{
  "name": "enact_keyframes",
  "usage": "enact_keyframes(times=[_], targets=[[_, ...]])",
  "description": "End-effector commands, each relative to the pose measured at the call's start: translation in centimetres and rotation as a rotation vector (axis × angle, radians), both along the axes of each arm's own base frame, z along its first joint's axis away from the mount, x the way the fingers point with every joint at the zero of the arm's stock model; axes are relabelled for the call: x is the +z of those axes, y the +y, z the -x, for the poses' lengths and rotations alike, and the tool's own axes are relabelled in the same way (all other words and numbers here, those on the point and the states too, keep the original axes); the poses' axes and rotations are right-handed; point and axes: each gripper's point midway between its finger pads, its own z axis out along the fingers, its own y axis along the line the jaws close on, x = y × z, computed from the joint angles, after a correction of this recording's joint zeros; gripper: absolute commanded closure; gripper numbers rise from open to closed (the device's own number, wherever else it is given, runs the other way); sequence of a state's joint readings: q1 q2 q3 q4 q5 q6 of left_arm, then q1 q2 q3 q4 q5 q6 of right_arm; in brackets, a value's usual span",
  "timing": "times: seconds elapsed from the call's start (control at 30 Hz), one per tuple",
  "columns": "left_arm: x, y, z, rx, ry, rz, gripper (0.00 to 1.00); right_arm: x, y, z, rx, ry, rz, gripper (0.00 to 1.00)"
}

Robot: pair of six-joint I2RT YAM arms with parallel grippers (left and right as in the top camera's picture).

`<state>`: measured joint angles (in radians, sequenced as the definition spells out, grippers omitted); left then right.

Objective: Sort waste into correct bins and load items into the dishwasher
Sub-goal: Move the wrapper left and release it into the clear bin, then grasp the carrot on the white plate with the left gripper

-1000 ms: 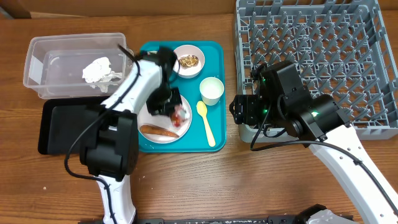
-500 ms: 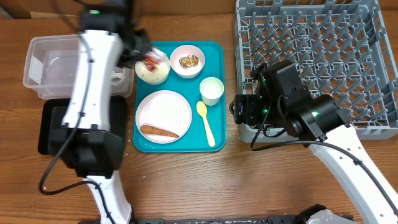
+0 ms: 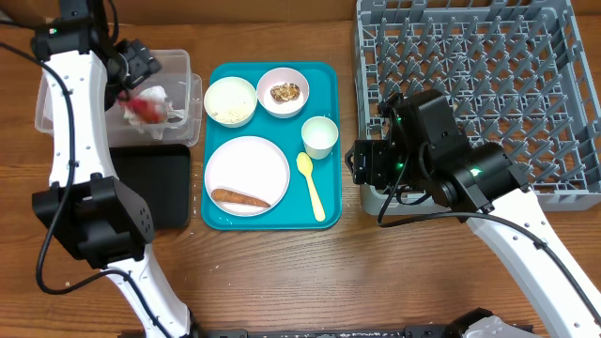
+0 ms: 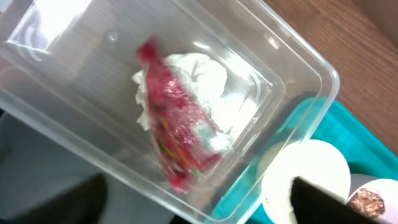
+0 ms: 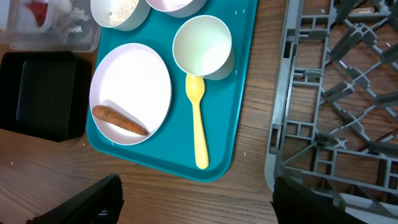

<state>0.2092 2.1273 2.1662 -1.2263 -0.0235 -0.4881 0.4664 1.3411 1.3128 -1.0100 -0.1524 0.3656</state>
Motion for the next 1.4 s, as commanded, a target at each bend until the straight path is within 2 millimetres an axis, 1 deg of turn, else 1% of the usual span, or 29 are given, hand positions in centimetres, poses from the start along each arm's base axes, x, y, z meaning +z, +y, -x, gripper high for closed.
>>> enact_keyframes(times=[0.0,0.07,0.13,0.23,0.27,0.3,0.33,0.4,0.47,0.53,0.6,0.67,0.7,0.77,0.83,0.9,0.97,1.03,1.2,1.37], targets=[[1.2,-0.6,-0.3,-0.079,-0.011,-0.03,0.0,1.3,0.3,-0.4,0.004,-0.038,-0.016,0.21],[2.8,-1.3,0.2,-0.108,-0.013,-0.017,0.0,1.3,0.3,-0.4,0.004,-0.038,-0.016,0.21],[4.7,-2.0,1.3,-0.121,-0.004,-0.011,0.0,1.3,0.3,-0.4,0.004,-0.036,-0.015,0.21],[7.7,-3.3,3.9,-0.139,0.027,-0.013,0.0,1.1,0.2,-0.2,0.004,-0.027,-0.011,0.2],[8.9,-3.9,5.1,-0.148,0.038,-0.013,0.0,1.0,0.1,0.0,0.004,-0.02,-0.007,0.2],[9.8,-4.3,5.2,-0.161,0.021,-0.019,0.0,1.0,0.1,0.0,0.004,-0.016,-0.005,0.2],[10.7,-5.3,5.4,-0.232,-0.008,-0.01,0.0,0.9,0.1,0.1,0.004,-0.013,-0.003,0.2],[12.7,-6.9,6.1,-0.247,-0.06,0.009,0.0,0.8,0.0,0.2,0.004,-0.007,-0.001,0.19],[14.5,-8.3,7.3,-0.278,-0.102,0.003,0.0,0.7,-0.1,0.4,0.004,0.003,0.004,0.2],[15.6,-9.7,8.8,-0.299,-0.117,0.003,0.0,0.5,-0.2,0.6,0.003,0.014,0.009,0.19],[15.7,-10.8,10.7,-0.304,-0.098,0.002,0.0,0.4,-0.3,0.8,0.001,0.021,0.011,0.18],[14.5,-11.8,12.7,-0.281,-0.037,0.012,0.0,0.5,-0.3,0.7,0.001,0.019,0.01,0.17],[13.4,-12.4,13.6,-0.265,0.005,0.029,0.0,0.5,-0.2,0.7,0.001,0.016,0.009,0.17],[10.6,-13.3,15.3,-0.234,0.109,0.043,0.0,0.6,-0.1,0.5,0.002,0.008,0.005,0.16],[7.2,-14.1,16.3,-0.206,0.209,0.039,0.0,0.7,-0.1,0.4,0.001,0.003,0.003,0.16],[3.7,-15.1,16.7,-0.203,0.275,0.052,0.0,0.7,-0.1,0.4,0.002,0.003,0.003,0.16],[1.1,-15.9,16.7,-0.201,0.304,0.065,0.0,0.7,-0.1,0.4,0.002,0.004,0.003,0.16],[-1.5,-16.3,16.9,-0.172,0.328,0.074,0.0,0.7,-0.1,0.4,0.002,0.004,0.003,0.16],[-5.8,-16.2,17.5,-0.111,0.359,0.08,0.07,0.7,-0.1,0.4,0.002,0.003,0.003,0.16],[-9.6,-15.9,17.5,-0.069,0.347,0.075,0.2,0.7,-0.1,0.4,0.004,0.002,0.005,0.16]])
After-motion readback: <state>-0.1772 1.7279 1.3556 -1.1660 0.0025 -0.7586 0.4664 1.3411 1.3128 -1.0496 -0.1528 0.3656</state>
